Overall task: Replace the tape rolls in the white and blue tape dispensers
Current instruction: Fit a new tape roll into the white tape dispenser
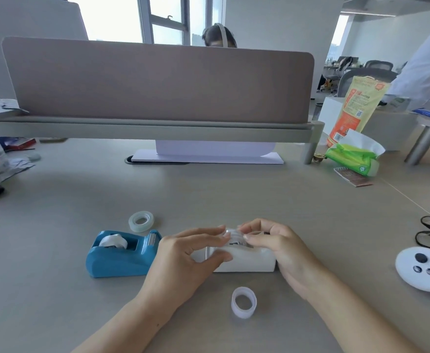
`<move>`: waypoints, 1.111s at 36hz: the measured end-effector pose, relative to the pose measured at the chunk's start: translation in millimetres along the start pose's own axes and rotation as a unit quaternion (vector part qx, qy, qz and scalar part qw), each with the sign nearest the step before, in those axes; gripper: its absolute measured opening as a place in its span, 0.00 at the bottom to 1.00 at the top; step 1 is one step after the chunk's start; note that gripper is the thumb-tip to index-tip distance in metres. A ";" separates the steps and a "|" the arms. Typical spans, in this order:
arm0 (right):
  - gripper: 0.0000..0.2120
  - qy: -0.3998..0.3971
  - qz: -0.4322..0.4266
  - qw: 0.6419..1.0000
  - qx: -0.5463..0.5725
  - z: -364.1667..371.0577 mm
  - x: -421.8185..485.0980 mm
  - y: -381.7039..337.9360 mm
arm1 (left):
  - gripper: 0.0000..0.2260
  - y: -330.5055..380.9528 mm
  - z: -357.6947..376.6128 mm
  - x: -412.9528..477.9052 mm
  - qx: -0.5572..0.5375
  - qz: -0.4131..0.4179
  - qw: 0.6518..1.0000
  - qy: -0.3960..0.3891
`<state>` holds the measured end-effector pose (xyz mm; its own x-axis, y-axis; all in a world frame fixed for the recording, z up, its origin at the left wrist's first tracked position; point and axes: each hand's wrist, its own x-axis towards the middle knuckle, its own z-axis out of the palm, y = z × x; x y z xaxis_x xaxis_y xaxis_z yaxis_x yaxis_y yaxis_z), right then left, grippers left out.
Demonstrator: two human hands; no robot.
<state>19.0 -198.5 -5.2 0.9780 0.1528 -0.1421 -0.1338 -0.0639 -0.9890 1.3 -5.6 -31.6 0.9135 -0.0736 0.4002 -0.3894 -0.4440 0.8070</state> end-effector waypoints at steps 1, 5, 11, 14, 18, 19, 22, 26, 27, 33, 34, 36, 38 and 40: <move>0.08 -0.016 0.007 1.000 0.002 -2.2 0.9 -0.9 | 0.13 0.2 -0.1 0.2 -0.004 -0.003 1.000 0.002; 0.08 -0.049 0.020 0.999 0.005 -8.7 5.3 -1.1 | 0.13 0.2 -0.5 0.4 -0.008 -0.009 1.000 0.004; 0.09 -0.065 0.031 0.997 0.011 -10.5 7.9 -3.7 | 0.10 -2.0 0.6 1.4 -0.004 -0.014 1.000 0.012; 0.08 -0.050 0.025 0.998 0.003 -6.2 7.9 -4.9 | 0.08 -3.4 1.1 1.6 0.003 -0.008 1.000 0.016; 0.06 -0.022 0.007 1.000 -0.013 -0.3 7.4 -3.0 | 0.13 -2.4 0.6 0.1 0.015 0.005 1.000 0.008; 0.06 -0.021 0.008 1.000 -0.015 -0.4 7.9 -2.0 | 0.14 -1.7 0.3 -0.1 0.022 0.012 1.000 0.006; 0.05 -0.038 0.021 0.999 -0.016 -4.8 9.7 -1.4 | 0.13 -0.2 -0.1 0.7 0.029 0.025 0.999 0.005; 0.09 -0.088 0.039 0.995 0.014 -14.1 14.3 -0.5 | 0.11 -1.2 -0.3 1.5 0.025 0.012 1.000 0.009; 0.09 -0.097 0.041 0.994 0.018 -15.2 15.1 -0.3 | 0.11 -1.2 -0.3 1.5 0.024 0.009 1.000 0.008; 0.10 -0.110 0.054 0.992 0.035 -17.1 16.9 0.2 | 0.12 0.3 -0.8 1.5 0.013 -0.005 1.000 0.006; 0.10 -0.111 0.056 0.992 0.035 -17.1 16.8 0.0 | 0.12 0.3 -0.9 1.4 0.013 -0.006 1.000 0.005; 0.10 -0.110 0.056 0.992 0.035 -16.7 16.8 -0.3 | 0.12 0.6 -1.2 1.4 0.012 -0.007 1.000 0.004; 0.09 -0.108 0.054 0.992 0.038 -16.0 17.0 -1.0 | 0.11 1.3 -1.0 1.8 0.010 -0.008 1.000 0.005; 0.08 -0.109 0.056 0.992 0.038 -15.3 17.3 -1.8 | 0.11 1.8 -0.7 1.9 0.007 -0.009 1.000 0.006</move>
<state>38.6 -210.8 -5.1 0.8999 0.3584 -0.2484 -0.2588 -0.0197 -0.9657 2.2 -6.0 -29.0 0.9186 -0.0549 0.3914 -0.3716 -0.4573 0.8080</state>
